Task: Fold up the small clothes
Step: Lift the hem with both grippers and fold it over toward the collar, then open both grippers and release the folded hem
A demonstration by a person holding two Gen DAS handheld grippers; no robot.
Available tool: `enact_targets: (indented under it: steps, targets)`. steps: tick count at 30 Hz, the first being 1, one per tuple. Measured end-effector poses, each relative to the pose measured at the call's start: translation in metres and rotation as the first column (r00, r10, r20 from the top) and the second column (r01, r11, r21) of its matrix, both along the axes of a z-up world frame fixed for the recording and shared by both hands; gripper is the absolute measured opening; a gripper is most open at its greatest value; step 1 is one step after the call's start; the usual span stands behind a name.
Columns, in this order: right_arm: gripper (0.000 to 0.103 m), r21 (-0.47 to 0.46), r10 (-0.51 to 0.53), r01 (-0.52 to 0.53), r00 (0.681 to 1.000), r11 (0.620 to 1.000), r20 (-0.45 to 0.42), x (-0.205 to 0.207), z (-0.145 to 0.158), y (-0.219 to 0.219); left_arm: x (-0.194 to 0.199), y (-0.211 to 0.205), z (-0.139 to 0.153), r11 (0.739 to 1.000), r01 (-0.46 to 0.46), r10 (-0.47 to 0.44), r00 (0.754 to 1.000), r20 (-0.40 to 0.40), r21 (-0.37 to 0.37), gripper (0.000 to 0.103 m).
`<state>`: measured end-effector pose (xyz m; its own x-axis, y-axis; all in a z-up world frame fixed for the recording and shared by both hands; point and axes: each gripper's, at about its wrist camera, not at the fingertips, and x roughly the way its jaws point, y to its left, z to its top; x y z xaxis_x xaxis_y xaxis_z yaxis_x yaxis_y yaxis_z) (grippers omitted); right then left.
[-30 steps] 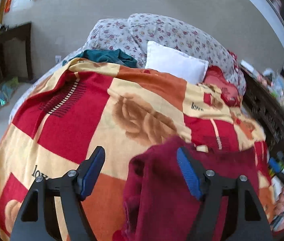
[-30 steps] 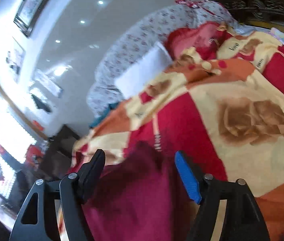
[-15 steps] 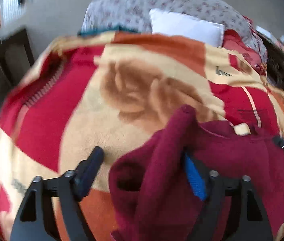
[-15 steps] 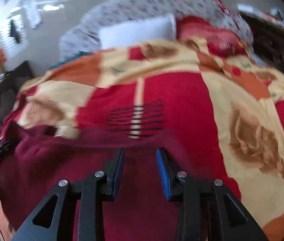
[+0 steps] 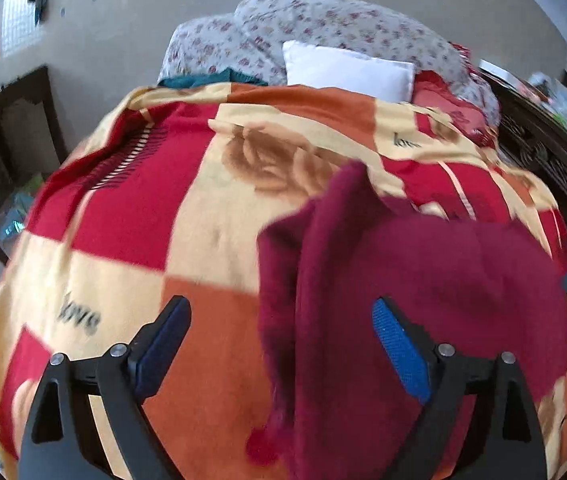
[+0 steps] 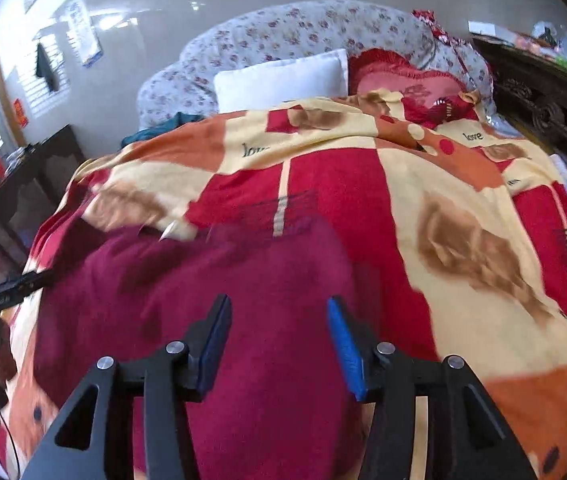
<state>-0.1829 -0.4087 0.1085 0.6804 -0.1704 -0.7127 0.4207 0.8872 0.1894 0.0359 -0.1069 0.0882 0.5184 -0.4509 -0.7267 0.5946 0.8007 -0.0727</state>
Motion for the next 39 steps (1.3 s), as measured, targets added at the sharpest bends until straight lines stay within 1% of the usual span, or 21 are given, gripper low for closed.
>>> enact_targets:
  steps: [2, 3, 5, 6, 7, 8, 10, 12, 16, 19, 21, 22, 23, 24, 25, 28, 31, 32, 34, 36, 39]
  targets:
    - [0.054, -0.001, 0.008, -0.008, 1.000, 1.000, -0.027, -0.014, -0.009, 0.009, -0.017, 0.014, -0.006, 1.000, 0.001, -0.001, 1.000, 0.010, -0.002, 0.092]
    - [0.054, -0.011, 0.006, -0.006, 0.999, 1.000, -0.051, -0.019, -0.017, 0.013, -0.022, 0.019, -0.014, 1.000, -0.016, 0.016, 1.000, -0.004, 0.004, 0.092]
    - [0.054, -0.056, -0.030, 0.024, 0.993, 0.998, -0.113, -0.022, -0.034, 0.017, -0.026, 0.025, -0.031, 0.998, -0.053, 0.054, 0.998, -0.032, 0.034, 0.092]
    - [0.054, -0.045, -0.042, 0.036, 0.991, 0.998, -0.130, -0.020, -0.044, 0.015, -0.025, 0.025, -0.045, 0.994, -0.081, 0.085, 0.995, -0.052, 0.068, 0.092]
    - [0.054, -0.041, -0.051, 0.046, 0.990, 0.998, -0.131, -0.019, -0.049, 0.012, -0.024, 0.025, -0.053, 0.992, -0.096, 0.101, 0.993, -0.063, 0.086, 0.092]
    - [0.054, -0.042, -0.060, 0.055, 0.990, 0.998, -0.128, -0.018, -0.049, 0.011, -0.024, 0.027, -0.059, 0.991, -0.107, 0.113, 0.991, -0.076, 0.079, 0.092]
    - [0.055, -0.035, -0.073, 0.069, 0.989, 0.997, -0.128, -0.020, -0.039, 0.012, -0.026, 0.032, -0.059, 0.991, -0.128, 0.131, 0.988, -0.078, 0.048, 0.092]
    - [0.055, -0.047, -0.075, 0.071, 0.994, 0.996, -0.085, -0.027, -0.019, 0.022, -0.028, 0.034, -0.057, 0.990, -0.133, 0.136, 0.988, -0.074, 0.055, 0.092]
    - [0.059, -0.030, -0.038, 0.038, 0.999, 0.999, -0.013, -0.026, 0.008, 0.045, -0.037, 0.032, -0.054, 0.989, -0.125, 0.127, 0.992, -0.020, 0.082, 0.092]
    - [0.059, 0.035, 0.060, -0.061, 0.998, 0.998, 0.023, 0.003, 0.017, 0.072, -0.042, 0.033, -0.056, 0.990, -0.116, 0.116, 0.993, 0.006, 0.076, 0.092]
    - [0.059, 0.037, 0.132, -0.133, 0.991, 0.990, 0.034, 0.031, 0.020, 0.095, -0.040, 0.037, -0.061, 0.993, -0.111, 0.112, 0.994, -0.009, 0.049, 0.092]
    - [0.054, 0.014, 0.170, -0.171, 0.985, 0.985, 0.032, 0.048, 0.023, 0.109, -0.037, 0.039, -0.064, 0.994, -0.108, 0.108, 0.994, -0.027, 0.028, 0.092]
    - [0.032, -0.030, 0.212, -0.211, 0.977, 0.977, 0.024, 0.070, 0.026, 0.125, -0.034, 0.042, -0.066, 0.994, -0.107, 0.108, 0.993, -0.041, 0.011, 0.094]
    - [0.024, -0.056, 0.230, -0.229, 0.973, 0.972, 0.014, 0.084, 0.026, 0.135, -0.032, 0.045, -0.068, 0.994, -0.108, 0.108, 0.992, -0.058, -0.008, 0.094]
    - [0.022, -0.069, 0.245, -0.244, 0.970, 0.967, 0.007, 0.103, 0.025, 0.145, -0.029, 0.046, -0.068, 0.994, -0.107, 0.105, 0.992, -0.075, -0.024, 0.094]
    - [0.022, -0.025, 0.276, -0.275, 0.961, 0.961, 0.020, 0.154, 0.019, 0.163, -0.028, 0.046, -0.068, 0.996, -0.088, 0.086, 0.993, -0.078, -0.033, 0.095]
    - [0.022, -0.098, 0.258, -0.256, 0.966, 0.962, 0.012, 0.199, 0.013, 0.176, -0.026, 0.048, -0.070, 0.996, -0.077, 0.073, 0.994, -0.087, -0.045, 0.096]
    - [0.022, -0.104, 0.259, -0.259, 0.966, 0.960, -0.010, 0.214, 0.008, 0.178, -0.026, 0.049, -0.070, 0.996, -0.077, 0.072, 0.993, -0.091, -0.050, 0.097]
    - [0.022, -0.043, 0.257, -0.261, 0.963, 0.964, -0.079, 0.248, -0.011, 0.178, -0.024, 0.049, -0.070, 0.995, -0.075, 0.070, 0.993, -0.096, -0.058, 0.098]
    - [0.024, -0.019, 0.262, -0.266, 0.957, 0.964, -0.123, 0.266, -0.027, 0.180, -0.023, 0.049, -0.071, 0.995, -0.073, 0.067, 0.993, -0.095, -0.060, 0.098]
    - [0.024, -0.055, 0.258, -0.265, 0.959, 0.963, -0.116, 0.267, -0.028, 0.185, -0.025, 0.049, -0.072, 0.996, -0.072, 0.066, 0.993, -0.093, -0.059, 0.099]
